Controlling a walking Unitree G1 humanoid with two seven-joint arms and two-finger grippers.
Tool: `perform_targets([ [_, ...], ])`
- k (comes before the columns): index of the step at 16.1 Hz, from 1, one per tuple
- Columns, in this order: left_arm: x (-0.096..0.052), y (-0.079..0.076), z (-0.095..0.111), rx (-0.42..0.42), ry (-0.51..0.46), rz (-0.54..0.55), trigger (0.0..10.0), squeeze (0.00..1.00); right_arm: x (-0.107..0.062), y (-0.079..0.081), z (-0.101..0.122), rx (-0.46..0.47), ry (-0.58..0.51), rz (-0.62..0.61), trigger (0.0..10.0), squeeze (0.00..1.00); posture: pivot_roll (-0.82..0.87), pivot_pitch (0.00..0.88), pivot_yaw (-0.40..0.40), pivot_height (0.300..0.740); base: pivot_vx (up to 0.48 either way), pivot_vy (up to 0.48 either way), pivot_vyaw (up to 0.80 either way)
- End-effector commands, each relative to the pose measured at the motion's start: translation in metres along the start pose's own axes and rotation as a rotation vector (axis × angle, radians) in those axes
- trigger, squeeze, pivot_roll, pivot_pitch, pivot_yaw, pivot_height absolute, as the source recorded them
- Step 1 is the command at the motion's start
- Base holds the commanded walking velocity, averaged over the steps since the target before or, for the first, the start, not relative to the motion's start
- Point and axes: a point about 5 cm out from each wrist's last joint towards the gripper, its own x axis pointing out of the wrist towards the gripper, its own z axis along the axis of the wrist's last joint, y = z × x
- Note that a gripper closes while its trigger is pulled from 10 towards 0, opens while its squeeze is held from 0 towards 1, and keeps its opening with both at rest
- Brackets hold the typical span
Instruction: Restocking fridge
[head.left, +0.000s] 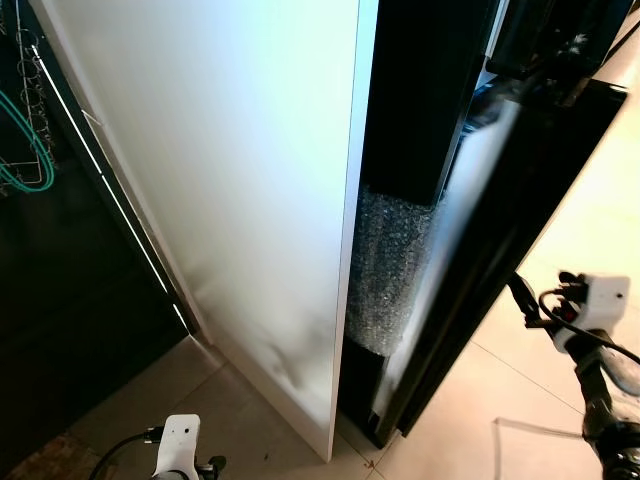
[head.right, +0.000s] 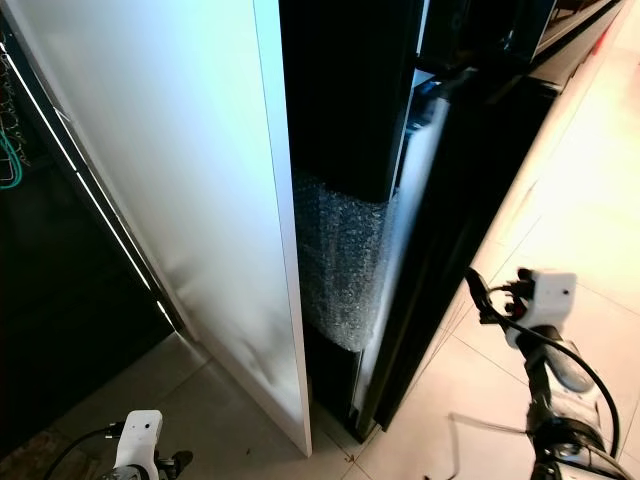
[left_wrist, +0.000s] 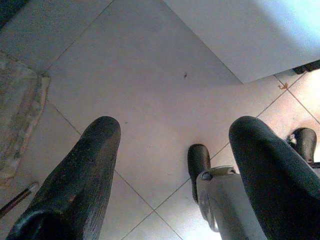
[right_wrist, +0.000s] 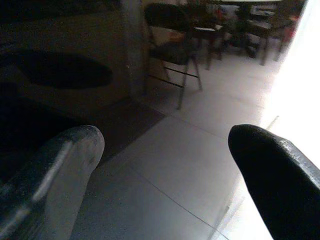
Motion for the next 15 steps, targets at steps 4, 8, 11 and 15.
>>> perform_targets([
  [4, -0.001, 0.001, -0.005, 0.011, 0.02, -0.002, 10.0, 0.0, 0.014, 0.024, 0.013, -0.013, -0.062, 0.167, 10.0, 0.0, 0.03, 0.0, 0.026, 0.74, 0.0, 0.0, 0.0],
  [8, -0.001, 0.0, -0.005, 0.009, 0.02, -0.002, 10.0, 0.0, 0.018, 0.032, 0.017, -0.017, -0.072, 0.223, 10.0, 0.0, 0.04, 0.0, 0.023, 0.74, 0.0, 0.0, 0.0],
  [11, -0.001, 0.0, -0.005, 0.005, 0.02, -0.002, 10.0, 0.0, 0.015, 0.028, 0.011, -0.005, -0.05, 0.196, 10.0, 0.0, 0.04, 0.0, 0.023, 0.74, 0.0, 0.0, 0.0],
  [15, 0.0, -0.001, -0.004, 0.0, 0.019, 0.0, 10.0, 0.0, -0.004, 0.006, -0.006, 0.072, -0.004, 0.052, 10.0, 0.0, 0.04, 0.0, 0.015, 0.74, 0.0, 0.0, 0.0],
])
